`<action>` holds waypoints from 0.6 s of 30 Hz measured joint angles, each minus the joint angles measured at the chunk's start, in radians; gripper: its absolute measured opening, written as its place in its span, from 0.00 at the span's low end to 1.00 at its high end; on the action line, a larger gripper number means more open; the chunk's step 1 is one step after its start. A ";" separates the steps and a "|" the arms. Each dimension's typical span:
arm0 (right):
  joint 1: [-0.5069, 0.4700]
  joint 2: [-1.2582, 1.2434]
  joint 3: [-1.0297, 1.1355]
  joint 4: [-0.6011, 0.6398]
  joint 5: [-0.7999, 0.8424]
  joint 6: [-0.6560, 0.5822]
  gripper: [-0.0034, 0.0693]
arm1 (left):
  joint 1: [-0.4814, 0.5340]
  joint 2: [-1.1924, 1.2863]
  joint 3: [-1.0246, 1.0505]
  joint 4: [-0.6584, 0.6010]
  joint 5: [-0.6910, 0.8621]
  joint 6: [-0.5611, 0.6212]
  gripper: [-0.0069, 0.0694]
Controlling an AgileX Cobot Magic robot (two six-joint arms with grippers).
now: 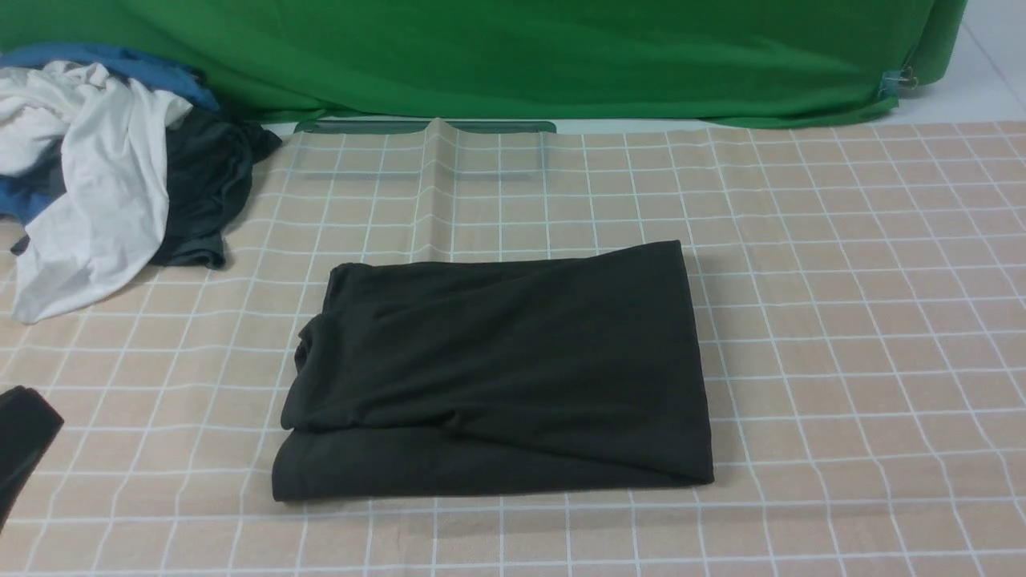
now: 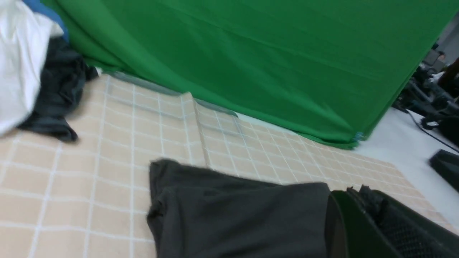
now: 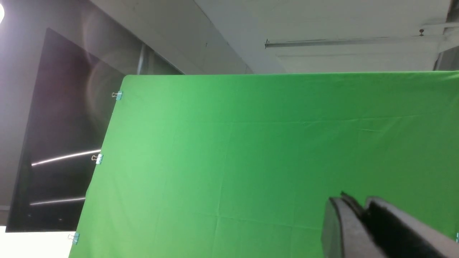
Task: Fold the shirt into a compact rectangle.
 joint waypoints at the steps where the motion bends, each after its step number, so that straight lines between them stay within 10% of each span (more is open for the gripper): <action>1: 0.000 0.000 0.000 0.000 0.000 0.000 0.22 | 0.053 -0.020 0.019 -0.044 -0.041 0.094 0.11; 10: 0.000 0.000 0.000 0.000 0.000 0.000 0.24 | 0.279 -0.084 0.286 -0.123 -0.299 0.260 0.11; 18: 0.000 0.000 0.000 0.000 0.000 0.000 0.25 | 0.291 -0.087 0.355 -0.124 -0.189 0.263 0.11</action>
